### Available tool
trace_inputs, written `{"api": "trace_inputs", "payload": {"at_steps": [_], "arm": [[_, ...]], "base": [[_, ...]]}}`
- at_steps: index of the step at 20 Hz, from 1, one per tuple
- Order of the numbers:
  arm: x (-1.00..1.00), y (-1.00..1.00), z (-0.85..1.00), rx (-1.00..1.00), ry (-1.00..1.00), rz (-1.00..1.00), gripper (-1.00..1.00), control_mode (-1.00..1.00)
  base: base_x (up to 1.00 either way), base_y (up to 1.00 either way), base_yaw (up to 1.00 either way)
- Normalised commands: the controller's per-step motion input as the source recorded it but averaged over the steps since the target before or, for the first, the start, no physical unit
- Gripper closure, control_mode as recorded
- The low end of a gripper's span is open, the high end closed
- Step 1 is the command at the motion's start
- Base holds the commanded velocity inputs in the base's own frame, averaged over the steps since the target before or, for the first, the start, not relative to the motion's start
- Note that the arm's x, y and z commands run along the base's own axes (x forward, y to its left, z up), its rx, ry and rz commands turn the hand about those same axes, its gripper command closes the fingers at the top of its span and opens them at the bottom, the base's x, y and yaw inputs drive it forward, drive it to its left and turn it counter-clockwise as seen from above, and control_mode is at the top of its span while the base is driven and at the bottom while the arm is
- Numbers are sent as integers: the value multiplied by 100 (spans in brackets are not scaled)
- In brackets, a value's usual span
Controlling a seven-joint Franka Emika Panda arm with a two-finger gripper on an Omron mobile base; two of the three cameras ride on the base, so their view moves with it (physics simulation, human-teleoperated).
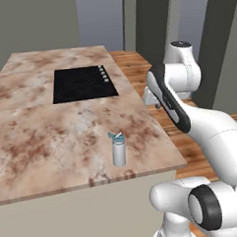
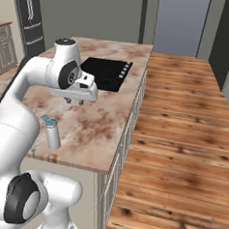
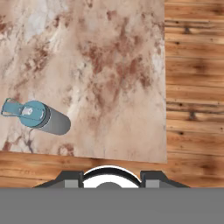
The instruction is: Pick the water bottle from the counter and place it in the open cabinet.
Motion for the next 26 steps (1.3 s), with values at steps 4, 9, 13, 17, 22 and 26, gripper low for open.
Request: {"api": "trace_inputs", "payload": {"at_steps": [4, 9, 13, 17, 22, 26], "arm": [[-2, 19, 0, 0, 0, 0, -100, -100], [-14, 22, 0, 0, 0, 0, -100, -100], [-16, 19, -5, 2, 0, 0, -100, -100], [-9, 5, -16, 10, 0, 12, -100, -100], [-10, 0, -23, 12, -1, 22, -100, -100], [-7, 0, -22, 3, 0, 23, -100, -100]], "base": [[0, 0, 0], [0, 0, 0], [0, 0, 0], [0, 0, 0], [0, 0, 0], [0, 0, 0]]}}
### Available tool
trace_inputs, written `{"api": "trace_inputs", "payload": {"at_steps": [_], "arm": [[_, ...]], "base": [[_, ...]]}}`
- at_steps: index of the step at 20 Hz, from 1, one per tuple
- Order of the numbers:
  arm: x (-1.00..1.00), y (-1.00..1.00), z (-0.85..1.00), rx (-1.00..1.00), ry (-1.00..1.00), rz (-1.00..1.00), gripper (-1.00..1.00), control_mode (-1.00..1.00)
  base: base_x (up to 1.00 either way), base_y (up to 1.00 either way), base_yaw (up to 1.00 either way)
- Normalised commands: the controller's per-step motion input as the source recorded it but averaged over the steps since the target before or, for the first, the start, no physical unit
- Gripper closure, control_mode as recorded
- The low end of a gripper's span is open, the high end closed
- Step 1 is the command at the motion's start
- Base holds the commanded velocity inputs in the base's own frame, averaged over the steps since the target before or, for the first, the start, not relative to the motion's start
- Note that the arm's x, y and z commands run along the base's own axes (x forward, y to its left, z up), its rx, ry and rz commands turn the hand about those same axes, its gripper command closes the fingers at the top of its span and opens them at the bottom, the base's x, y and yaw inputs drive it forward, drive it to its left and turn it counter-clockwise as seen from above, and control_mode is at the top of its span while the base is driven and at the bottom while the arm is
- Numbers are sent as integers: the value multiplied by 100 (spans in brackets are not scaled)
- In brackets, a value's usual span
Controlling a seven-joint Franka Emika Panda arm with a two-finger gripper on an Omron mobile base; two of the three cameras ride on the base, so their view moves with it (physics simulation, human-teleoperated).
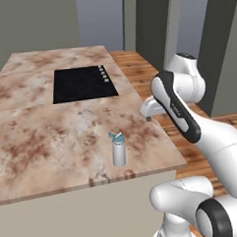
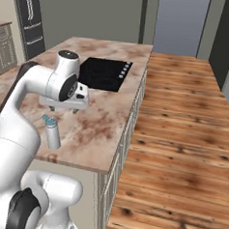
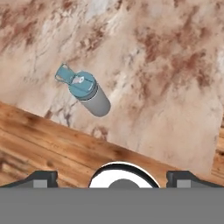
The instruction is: Pick the water bottle from the counter and place it in the open cabinet.
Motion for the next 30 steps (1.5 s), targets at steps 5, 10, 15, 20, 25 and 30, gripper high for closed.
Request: {"api": "trace_inputs", "payload": {"at_steps": [5, 10, 15, 20, 25, 30], "arm": [[-9, 0, -21, 3, -3, 26, -100, -100], [-5, 0, -31, 7, -1, 25, -100, -100], [-15, 0, -32, 14, -7, 28, -100, -100], [-9, 0, -32, 18, -9, 28, -100, -100], [-6, 0, -26, 17, -12, 28, -100, -100], [0, 0, -20, 17, -13, 25, -100, -100]], "base": [[0, 0, 0], [0, 0, 0], [0, 0, 0], [0, 0, 0], [0, 0, 0], [0, 0, 0]]}}
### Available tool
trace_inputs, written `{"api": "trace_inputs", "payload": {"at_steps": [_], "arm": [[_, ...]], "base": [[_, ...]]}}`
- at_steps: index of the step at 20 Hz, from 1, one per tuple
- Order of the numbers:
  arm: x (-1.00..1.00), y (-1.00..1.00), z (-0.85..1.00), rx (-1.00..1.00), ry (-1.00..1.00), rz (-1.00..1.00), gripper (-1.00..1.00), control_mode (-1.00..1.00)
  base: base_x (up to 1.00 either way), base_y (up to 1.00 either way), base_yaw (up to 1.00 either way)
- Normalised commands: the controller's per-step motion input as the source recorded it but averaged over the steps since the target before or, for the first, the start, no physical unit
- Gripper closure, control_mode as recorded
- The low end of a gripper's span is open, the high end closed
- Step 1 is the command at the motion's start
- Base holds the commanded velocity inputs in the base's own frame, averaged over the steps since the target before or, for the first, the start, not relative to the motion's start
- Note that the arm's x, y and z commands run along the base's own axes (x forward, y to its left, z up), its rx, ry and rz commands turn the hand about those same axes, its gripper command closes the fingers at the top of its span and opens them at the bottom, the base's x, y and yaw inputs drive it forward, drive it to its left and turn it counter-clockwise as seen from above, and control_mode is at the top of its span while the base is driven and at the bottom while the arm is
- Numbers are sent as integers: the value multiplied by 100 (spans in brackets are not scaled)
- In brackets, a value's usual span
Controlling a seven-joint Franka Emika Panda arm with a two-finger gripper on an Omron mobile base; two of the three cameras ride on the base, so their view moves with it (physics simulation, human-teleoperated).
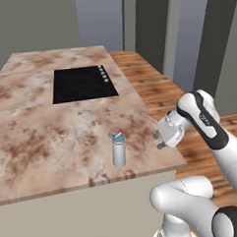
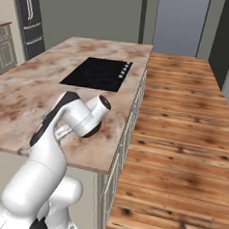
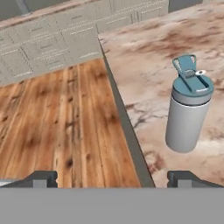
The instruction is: Pick the water bottle from the counter and place it in the open cabinet.
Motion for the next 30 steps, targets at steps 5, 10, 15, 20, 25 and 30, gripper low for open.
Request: {"api": "trace_inputs", "payload": {"at_steps": [5, 10, 15, 20, 25, 30], "arm": [[0, 0, -10, 19, -14, 18, -100, -100], [0, 0, -6, 19, -13, 12, -100, -100], [0, 0, -6, 19, -8, 8, -100, -100], [1, 1, -13, 20, -1, 4, -100, -100], [0, 3, -10, 16, 0, 2, -100, -100], [0, 0, -6, 14, 0, 6, -100, -100]], "base": [[0, 0, 0], [0, 0, 0], [0, 0, 0], [0, 0, 0], [0, 0, 0], [0, 0, 0]]}}
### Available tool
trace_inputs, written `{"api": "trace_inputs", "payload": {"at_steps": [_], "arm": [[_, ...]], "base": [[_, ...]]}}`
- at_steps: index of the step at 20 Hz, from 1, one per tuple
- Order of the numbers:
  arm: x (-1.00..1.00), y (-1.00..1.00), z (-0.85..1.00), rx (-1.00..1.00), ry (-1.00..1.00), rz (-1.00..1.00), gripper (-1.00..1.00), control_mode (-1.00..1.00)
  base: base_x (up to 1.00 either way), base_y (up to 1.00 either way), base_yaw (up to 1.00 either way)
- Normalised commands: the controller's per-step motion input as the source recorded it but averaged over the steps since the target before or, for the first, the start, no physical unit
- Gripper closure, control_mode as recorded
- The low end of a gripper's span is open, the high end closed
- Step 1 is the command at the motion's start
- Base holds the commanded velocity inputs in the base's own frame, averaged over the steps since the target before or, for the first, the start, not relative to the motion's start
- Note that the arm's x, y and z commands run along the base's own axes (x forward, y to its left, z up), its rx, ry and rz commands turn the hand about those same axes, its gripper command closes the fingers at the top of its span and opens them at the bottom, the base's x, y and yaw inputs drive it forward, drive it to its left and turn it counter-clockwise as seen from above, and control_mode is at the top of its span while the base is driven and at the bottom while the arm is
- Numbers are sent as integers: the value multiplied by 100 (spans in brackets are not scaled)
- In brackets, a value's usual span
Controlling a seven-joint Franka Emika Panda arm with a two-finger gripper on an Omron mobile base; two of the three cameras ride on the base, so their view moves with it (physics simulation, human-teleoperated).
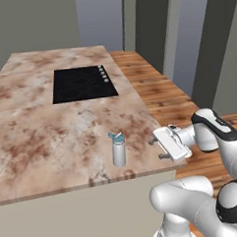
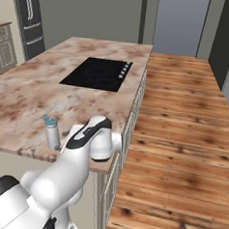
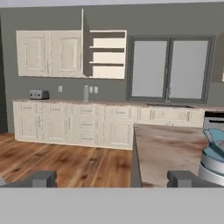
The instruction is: Pick the water bottle from the counter and place it in the open cabinet.
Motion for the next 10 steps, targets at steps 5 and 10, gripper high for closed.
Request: {"api": "trace_inputs", "payload": {"at_steps": [5, 10], "arm": [[0, 0, 0, 1, 0, 0, -100, -100], [16, 10, 0, 0, 0, -7, -100, -100]], "base": [[0, 0, 0], [0, 0, 0]]}}
